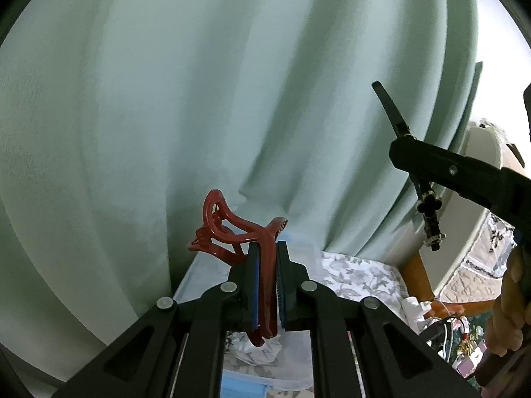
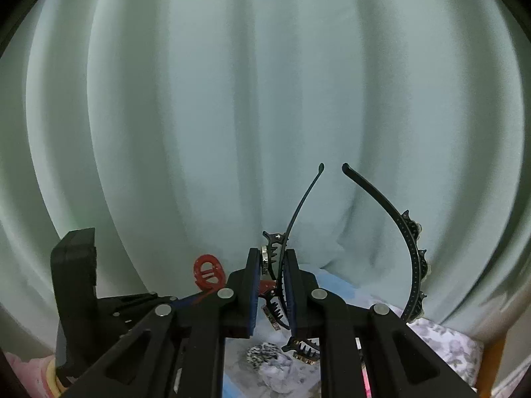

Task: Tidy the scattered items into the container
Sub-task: 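Carry the red claw clip and black headband toward the clear container, then lower claw clip and headband into the container and open both tools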

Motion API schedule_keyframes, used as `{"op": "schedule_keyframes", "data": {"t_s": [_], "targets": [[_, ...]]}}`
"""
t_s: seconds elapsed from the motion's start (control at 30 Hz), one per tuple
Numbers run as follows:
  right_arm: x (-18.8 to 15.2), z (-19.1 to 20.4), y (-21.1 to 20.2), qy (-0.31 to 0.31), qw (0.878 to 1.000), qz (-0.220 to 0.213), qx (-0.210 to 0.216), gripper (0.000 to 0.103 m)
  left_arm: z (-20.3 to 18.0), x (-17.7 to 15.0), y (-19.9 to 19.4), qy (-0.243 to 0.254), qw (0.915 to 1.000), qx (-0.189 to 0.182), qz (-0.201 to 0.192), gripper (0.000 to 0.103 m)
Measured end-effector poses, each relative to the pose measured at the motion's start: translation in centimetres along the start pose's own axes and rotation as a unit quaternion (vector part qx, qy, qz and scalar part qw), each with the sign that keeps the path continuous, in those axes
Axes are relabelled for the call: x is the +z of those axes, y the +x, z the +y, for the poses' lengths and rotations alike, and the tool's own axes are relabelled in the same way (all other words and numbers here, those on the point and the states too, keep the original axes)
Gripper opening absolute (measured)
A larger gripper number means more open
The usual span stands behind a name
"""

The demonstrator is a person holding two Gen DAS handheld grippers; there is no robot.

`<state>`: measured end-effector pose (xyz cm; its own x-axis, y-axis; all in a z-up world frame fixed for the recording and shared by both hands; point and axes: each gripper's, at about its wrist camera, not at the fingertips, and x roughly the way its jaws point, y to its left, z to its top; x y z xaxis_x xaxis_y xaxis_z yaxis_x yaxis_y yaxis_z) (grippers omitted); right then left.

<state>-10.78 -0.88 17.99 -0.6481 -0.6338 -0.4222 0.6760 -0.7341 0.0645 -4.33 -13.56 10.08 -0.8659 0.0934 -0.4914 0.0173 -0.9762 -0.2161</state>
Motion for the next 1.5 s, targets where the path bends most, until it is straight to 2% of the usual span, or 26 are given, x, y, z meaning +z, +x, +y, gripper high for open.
{"op": "schedule_keyframes", "data": {"t_s": [0.23, 0.43, 0.7, 1.0, 1.23, 1.33, 1.5], "targets": [[0.0, 0.3, 3.7, 0.001, 0.999, 0.023, 0.025, 0.015, 1.5, -0.1, 1.5, -0.01, 0.9998, 0.011, 0.013, 0.008], [-0.2, -0.4, 6.8, 0.034, 0.997, 0.059, 0.045, 0.015, 2.5, -0.6, 3.3, -0.016, 0.9991, 0.018, 0.034, 0.008], [-2.3, -2.1, 10.9, 0.071, 0.991, 0.106, 0.048, 0.015, 2.9, -1.9, 5.3, -0.018, 0.9974, 0.021, 0.067, 0.008], [-6.1, -3.2, 14.7, 0.098, 0.98, 0.168, 0.044, 0.015, 2.8, -3.7, 8.0, -0.019, 0.9933, 0.031, 0.11, 0.008], [-7.1, -3.5, 15.5, 0.1, 0.976, 0.186, 0.044, 0.015, 2.6, -4.4, 9.2, -0.018, 0.9909, 0.034, 0.129, 0.009], [-8.1, -5.0, 14.8, 0.1, 0.976, 0.19, 0.043, 0.017, 2.6, -4.5, 9.4, -0.019, 0.9902, 0.034, 0.134, 0.009], [-7.4, -4.8, 14.6, 0.091, 0.976, 0.193, 0.032, 0.021, 2.5, -4.5, 9.5, -0.021, 0.9896, 0.034, 0.138, 0.008]]}}
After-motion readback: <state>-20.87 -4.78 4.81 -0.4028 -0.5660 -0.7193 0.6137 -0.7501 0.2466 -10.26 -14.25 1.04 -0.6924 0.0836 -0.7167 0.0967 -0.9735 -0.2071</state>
